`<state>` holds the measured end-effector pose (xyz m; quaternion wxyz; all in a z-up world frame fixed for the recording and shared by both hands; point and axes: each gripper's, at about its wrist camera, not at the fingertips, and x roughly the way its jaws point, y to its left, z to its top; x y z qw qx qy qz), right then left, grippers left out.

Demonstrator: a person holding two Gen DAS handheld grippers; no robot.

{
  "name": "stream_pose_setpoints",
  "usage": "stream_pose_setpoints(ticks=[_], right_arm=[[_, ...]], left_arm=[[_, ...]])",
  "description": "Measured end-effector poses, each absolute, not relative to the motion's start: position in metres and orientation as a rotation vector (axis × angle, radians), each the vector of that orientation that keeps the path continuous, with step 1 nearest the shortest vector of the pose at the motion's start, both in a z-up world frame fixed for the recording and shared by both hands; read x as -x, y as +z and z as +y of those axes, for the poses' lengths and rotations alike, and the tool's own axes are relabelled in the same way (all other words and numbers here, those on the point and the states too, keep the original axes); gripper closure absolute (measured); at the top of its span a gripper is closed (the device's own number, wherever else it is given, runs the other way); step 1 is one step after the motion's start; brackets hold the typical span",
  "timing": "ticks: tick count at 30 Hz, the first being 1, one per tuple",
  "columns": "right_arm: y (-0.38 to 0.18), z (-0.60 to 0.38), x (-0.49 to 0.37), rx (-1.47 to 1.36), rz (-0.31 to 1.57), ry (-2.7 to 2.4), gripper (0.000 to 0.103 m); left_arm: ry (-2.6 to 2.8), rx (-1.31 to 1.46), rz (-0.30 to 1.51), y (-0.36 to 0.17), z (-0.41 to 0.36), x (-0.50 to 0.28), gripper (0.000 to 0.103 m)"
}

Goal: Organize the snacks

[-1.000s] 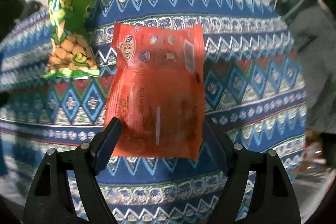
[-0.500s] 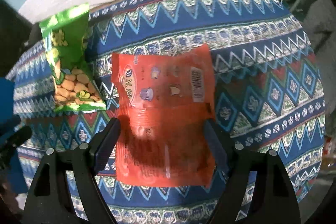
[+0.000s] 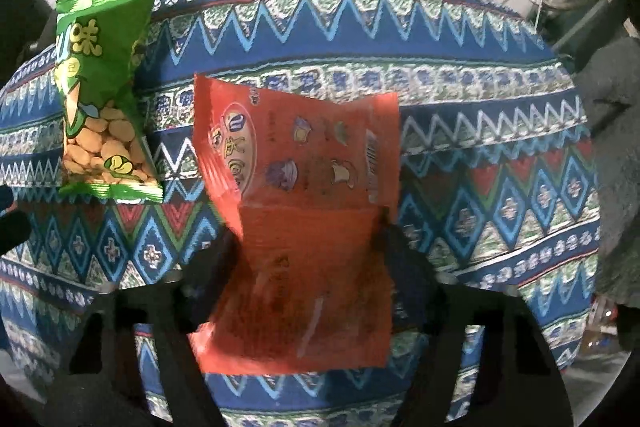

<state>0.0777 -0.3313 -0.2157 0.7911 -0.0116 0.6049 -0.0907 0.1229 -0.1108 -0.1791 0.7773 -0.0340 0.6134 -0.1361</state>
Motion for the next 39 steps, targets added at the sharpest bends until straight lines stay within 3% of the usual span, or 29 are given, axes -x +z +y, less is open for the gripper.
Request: stream_pose_setpoints(ticks=[1,2,5,11,26,28,30,35,39], right_arm=[[-0.207,-0.337,-0.073,0.026,1.297,-0.186,0.056],[-0.203,-0.338,-0.073,0.022,1.297,-0.175,0.064],[-0.198,-0.345,-0.074,0.014,1.293,-0.153,0.074],[-0.175,-0.354,-0.088,0.042,1.281,-0.122,0.076],[-0.132,-0.363,-0.119,0.135,1.234,-0.072,0.076],[-0.135,-0.361,-0.119,0.133,1.234,-0.062,0.076],[-0.137,-0.358,-0.118,0.129,1.236,-0.051,0.076],[-0.139,-0.352,-0.116,0.131,1.233,-0.039,0.076],[-0.139,-0.346,-0.115,0.137,1.227,-0.039,0.076]], left_arm=[[-0.299,0.085,1.329,-0.178,-0.113,-0.124,0.025],[-0.303,0.094,1.33,-0.177,-0.115,-0.124,0.025],[-0.312,0.124,1.327,-0.173,-0.122,-0.13,0.022],[-0.288,0.146,1.301,-0.165,-0.141,-0.148,0.017],[-0.245,0.131,1.326,-0.193,-0.174,-0.182,0.017],[-0.254,0.132,1.324,-0.196,-0.174,-0.182,0.024],[-0.272,0.101,1.328,-0.198,-0.177,-0.181,0.046],[-0.282,0.073,1.324,-0.198,-0.175,-0.178,0.054],[-0.296,0.03,1.297,-0.189,-0.17,-0.173,0.071]])
